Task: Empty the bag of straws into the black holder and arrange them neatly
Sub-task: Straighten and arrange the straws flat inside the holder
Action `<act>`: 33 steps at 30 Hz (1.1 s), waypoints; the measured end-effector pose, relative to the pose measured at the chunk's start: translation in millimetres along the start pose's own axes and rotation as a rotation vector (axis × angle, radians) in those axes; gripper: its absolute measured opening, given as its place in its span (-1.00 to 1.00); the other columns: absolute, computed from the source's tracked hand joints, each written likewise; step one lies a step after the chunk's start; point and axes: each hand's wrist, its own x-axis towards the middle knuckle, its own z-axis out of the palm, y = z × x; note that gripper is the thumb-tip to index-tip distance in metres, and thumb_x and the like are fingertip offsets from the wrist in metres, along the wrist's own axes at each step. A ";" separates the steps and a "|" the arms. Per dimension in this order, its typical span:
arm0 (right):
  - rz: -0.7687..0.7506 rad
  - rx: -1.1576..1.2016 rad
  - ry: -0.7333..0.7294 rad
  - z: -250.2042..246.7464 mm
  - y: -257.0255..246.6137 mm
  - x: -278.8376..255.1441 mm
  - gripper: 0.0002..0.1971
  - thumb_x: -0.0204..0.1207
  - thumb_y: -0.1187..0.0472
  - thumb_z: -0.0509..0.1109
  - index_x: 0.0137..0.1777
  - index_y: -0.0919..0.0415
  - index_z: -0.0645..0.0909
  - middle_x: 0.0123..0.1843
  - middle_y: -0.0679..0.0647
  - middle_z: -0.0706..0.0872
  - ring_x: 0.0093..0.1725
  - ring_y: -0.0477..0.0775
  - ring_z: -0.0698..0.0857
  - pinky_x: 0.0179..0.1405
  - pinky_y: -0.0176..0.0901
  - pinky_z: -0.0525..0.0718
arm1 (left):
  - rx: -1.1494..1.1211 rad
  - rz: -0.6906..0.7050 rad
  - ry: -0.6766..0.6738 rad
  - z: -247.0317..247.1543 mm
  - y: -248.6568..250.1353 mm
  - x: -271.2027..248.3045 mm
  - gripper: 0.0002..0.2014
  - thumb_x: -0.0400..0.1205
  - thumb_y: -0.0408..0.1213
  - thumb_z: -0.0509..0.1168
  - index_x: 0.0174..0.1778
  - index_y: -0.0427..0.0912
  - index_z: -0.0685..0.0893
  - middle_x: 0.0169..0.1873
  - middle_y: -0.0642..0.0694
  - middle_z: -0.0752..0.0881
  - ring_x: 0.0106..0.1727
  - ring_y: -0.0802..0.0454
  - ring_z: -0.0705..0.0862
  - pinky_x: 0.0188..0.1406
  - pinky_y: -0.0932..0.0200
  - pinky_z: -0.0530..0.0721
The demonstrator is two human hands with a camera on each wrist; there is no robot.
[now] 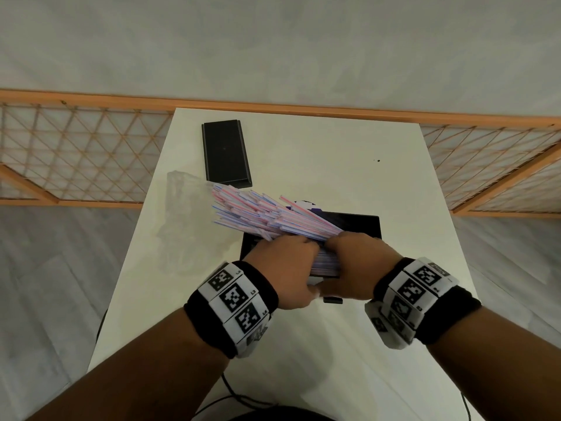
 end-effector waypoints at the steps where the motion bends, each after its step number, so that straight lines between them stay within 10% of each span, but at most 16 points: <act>1: -0.009 0.014 0.019 -2.6 -1.0 1.0 -0.24 -0.08 -0.59 0.30 0.02 -0.11 0.62 -0.05 -0.13 0.67 0.00 0.00 0.69 0.11 -0.01 0.69 | 0.010 0.000 0.006 -3.9 3.0 -3.1 -0.43 0.56 0.15 0.38 0.45 0.00 0.51 0.34 0.01 0.62 0.37 -0.07 0.61 0.33 -0.13 0.66; 5: -0.084 0.094 0.113 -10.8 -4.7 4.8 -0.25 -0.09 -0.53 0.23 -0.01 -0.05 0.61 -0.09 -0.08 0.63 -0.07 0.05 0.66 0.05 0.00 0.68 | 0.061 -0.009 0.011 -14.1 14.6 -15.6 -0.50 0.62 0.03 0.37 0.45 -0.03 0.51 0.30 -0.02 0.61 0.32 -0.10 0.63 0.21 -0.07 0.68; 8: -0.141 0.225 0.124 -10.5 -10.8 2.1 -0.65 0.09 -0.34 0.30 -0.20 -0.18 0.53 -0.19 -0.21 0.62 -0.13 -0.05 0.62 -0.04 -0.16 0.58 | 0.068 -0.001 0.064 -20.1 22.6 -28.0 -0.52 0.62 -0.07 0.39 0.46 -0.01 0.51 0.33 0.01 0.63 0.28 -0.08 0.68 0.14 -0.01 0.68; 12: -0.186 0.257 0.106 -3.9 -22.3 3.4 -0.81 0.21 -0.26 0.21 -0.39 -0.21 0.37 -0.30 -0.19 0.63 -0.27 -0.09 0.59 -0.16 -0.23 0.56 | 0.109 -0.058 0.245 -43.0 30.4 -41.1 -0.80 0.61 -0.14 0.36 0.14 0.09 0.58 0.13 0.05 0.70 0.16 -0.06 0.70 -0.16 0.09 0.47; 16: -0.196 0.240 0.129 7.1 -23.9 12.1 -0.68 0.34 -0.20 0.51 -0.06 -0.02 0.65 -0.13 -0.09 0.72 -0.13 0.00 0.65 -0.06 -0.11 0.65 | 0.110 -0.264 0.420 -66.1 3.1 -38.7 -0.90 0.61 -0.13 0.33 -0.01 -0.02 0.62 -0.04 -0.01 0.68 0.10 -0.15 0.64 -0.10 -0.01 0.62; 22: -0.256 0.186 0.130 1.8 -48.6 14.0 -0.64 0.38 -0.12 0.47 0.13 -0.01 0.68 -0.06 -0.05 0.63 -0.01 0.12 0.64 0.02 -0.03 0.66 | 0.023 -0.408 0.237 -54.8 -36.0 -33.1 -0.63 0.68 0.07 0.26 -0.33 -0.05 0.40 -0.33 -0.02 0.57 -0.17 -0.13 0.61 -0.21 0.07 0.56; 33: -0.379 0.041 0.205 12.0 -91.5 22.2 -0.22 0.31 -0.15 0.61 0.52 -0.05 0.40 0.30 0.00 0.60 0.19 0.20 0.65 0.06 0.06 0.68 | -0.268 -0.275 0.767 -63.7 -44.6 -54.2 -0.53 0.80 -0.01 0.13 -0.43 -0.10 0.46 -0.52 0.01 0.55 -0.46 0.08 0.53 -0.49 0.11 0.32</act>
